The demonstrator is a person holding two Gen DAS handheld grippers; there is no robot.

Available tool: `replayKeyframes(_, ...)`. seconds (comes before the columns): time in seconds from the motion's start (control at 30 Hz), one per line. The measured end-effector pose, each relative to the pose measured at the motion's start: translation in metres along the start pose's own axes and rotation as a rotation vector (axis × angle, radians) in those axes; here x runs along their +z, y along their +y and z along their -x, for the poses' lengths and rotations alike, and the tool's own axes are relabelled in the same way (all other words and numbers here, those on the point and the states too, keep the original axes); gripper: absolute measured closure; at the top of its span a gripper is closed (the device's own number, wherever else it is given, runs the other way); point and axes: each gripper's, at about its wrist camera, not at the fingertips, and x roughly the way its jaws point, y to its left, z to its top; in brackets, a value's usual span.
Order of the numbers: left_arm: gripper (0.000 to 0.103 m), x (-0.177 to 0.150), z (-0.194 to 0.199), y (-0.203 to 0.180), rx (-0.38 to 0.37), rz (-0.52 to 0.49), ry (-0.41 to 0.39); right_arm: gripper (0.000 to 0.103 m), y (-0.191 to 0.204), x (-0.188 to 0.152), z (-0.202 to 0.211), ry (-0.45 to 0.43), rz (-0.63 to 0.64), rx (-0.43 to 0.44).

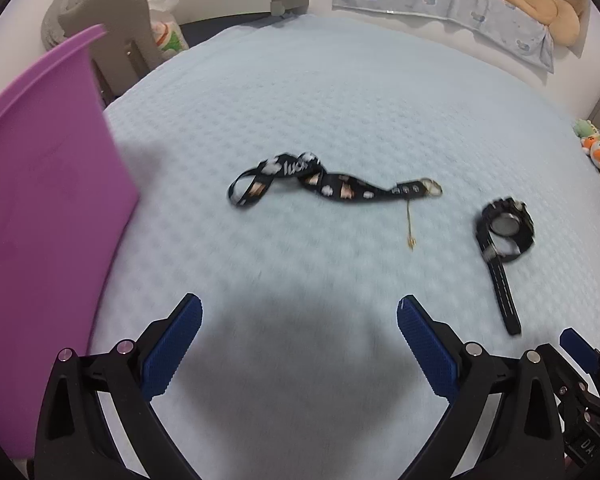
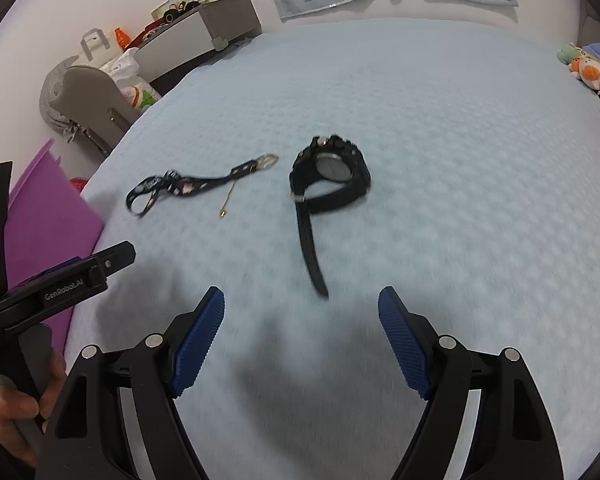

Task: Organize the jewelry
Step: 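Move both grippers away from the tub toward the lanyard and watch, then close the left gripper on the black lanyard while the right grasps the black watch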

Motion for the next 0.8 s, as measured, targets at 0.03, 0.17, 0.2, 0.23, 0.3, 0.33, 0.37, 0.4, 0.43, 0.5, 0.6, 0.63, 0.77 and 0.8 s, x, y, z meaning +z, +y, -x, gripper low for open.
replayKeyframes(0.03,0.007,0.005,-0.006,-0.001,0.004,-0.002,-0.002,0.027,-0.002,0.005,-0.006,-0.001,-0.008,0.000)
replayKeyframes(0.17,0.007,0.018,-0.026,-0.006,0.010,-0.010,-0.007,0.027,-0.007,0.021,-0.026,-0.001,-0.037,-0.004)
replayKeyframes(0.2,0.007,0.021,-0.031,-0.007,0.011,-0.013,-0.010,0.027,-0.008,0.025,-0.031,-0.002,-0.037,-0.013)
replayKeyframes(0.23,0.007,0.023,-0.036,-0.009,0.012,-0.018,-0.010,0.027,-0.008,0.029,-0.037,-0.005,-0.029,-0.026)
replayKeyframes(0.3,0.007,0.027,-0.046,-0.011,0.015,-0.027,-0.004,0.027,-0.008,0.037,-0.048,-0.006,-0.012,-0.060)
replayKeyframes(0.33,0.007,0.029,-0.049,-0.012,0.016,-0.030,-0.002,0.027,-0.008,0.039,-0.051,-0.006,-0.010,-0.072)
replayKeyframes(0.37,0.007,0.030,-0.053,-0.013,0.019,-0.033,0.000,0.027,-0.009,0.042,-0.057,-0.003,-0.010,-0.089)
replayKeyframes(0.4,0.007,0.032,-0.057,-0.014,0.021,-0.036,0.001,0.027,-0.010,0.044,-0.062,0.000,-0.011,-0.095)
replayKeyframes(0.43,0.007,0.034,-0.061,-0.014,0.023,-0.036,0.001,0.027,-0.010,0.045,-0.066,0.003,-0.011,-0.100)
replayKeyframes(0.5,0.007,0.037,-0.068,-0.015,0.021,-0.031,0.004,0.027,-0.010,0.048,-0.075,0.004,-0.005,-0.128)
replayKeyframes(0.6,0.007,0.043,-0.079,-0.016,0.025,-0.022,0.013,0.027,-0.010,0.051,-0.083,-0.007,0.002,-0.155)
replayKeyframes(0.63,0.007,0.045,-0.083,-0.016,0.026,-0.018,0.015,0.027,-0.010,0.051,-0.086,-0.009,0.001,-0.160)
replayKeyframes(0.77,0.007,0.052,-0.093,-0.019,0.027,-0.014,0.019,0.027,-0.010,0.054,-0.094,-0.017,0.019,-0.178)
replayKeyframes(0.8,0.007,0.052,-0.094,-0.019,0.028,-0.016,0.018,0.027,-0.009,0.054,-0.095,-0.019,0.021,-0.180)
